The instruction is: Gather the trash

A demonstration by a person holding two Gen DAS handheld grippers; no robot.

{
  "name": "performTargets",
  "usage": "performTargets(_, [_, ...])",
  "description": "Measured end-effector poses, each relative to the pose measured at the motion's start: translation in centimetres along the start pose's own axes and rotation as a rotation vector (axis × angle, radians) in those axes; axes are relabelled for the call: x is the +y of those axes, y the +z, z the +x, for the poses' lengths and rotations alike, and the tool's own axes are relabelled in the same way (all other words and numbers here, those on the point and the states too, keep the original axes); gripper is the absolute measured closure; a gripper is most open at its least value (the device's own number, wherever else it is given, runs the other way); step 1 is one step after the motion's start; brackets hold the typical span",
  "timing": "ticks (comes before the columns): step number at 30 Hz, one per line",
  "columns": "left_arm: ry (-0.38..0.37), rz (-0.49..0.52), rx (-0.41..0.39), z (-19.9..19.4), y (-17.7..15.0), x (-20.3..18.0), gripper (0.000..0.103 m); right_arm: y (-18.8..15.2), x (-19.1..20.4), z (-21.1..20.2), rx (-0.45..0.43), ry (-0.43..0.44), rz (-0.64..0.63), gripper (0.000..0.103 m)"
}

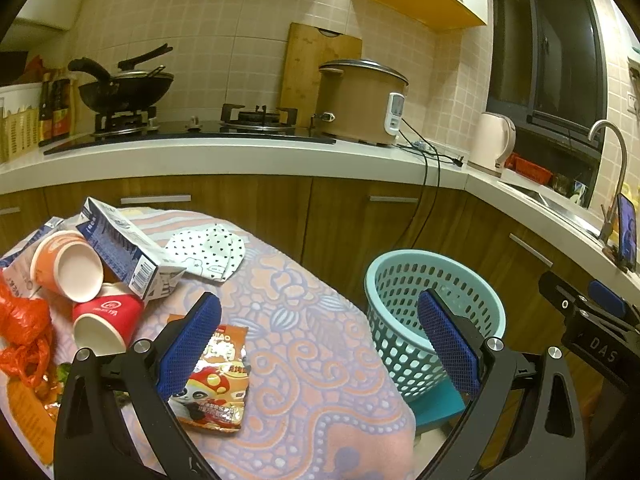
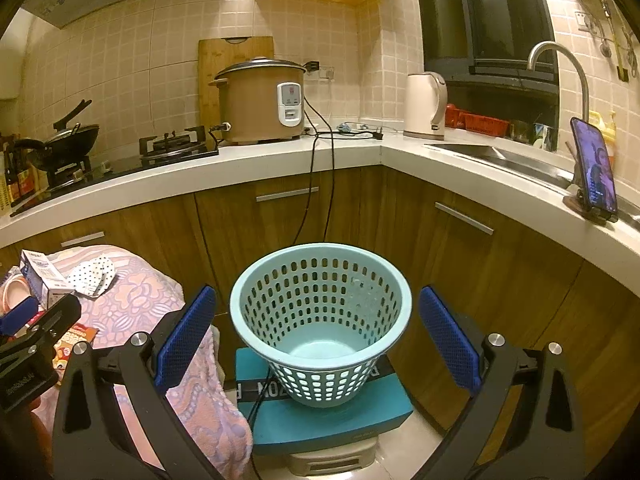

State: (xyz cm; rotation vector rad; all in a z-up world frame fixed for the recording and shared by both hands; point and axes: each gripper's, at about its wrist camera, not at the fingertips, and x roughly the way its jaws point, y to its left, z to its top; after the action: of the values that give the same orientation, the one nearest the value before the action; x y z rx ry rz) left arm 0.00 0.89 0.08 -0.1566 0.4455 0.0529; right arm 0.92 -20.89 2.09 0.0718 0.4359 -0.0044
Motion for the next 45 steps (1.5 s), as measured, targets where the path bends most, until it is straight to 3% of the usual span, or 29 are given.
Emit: performTargets(45, [0.000,0.018,0.014,0.32,-0.47,-0.24,0.008,-0.30,0.14,0.41,0.006,0.002,-0.001,0.007])
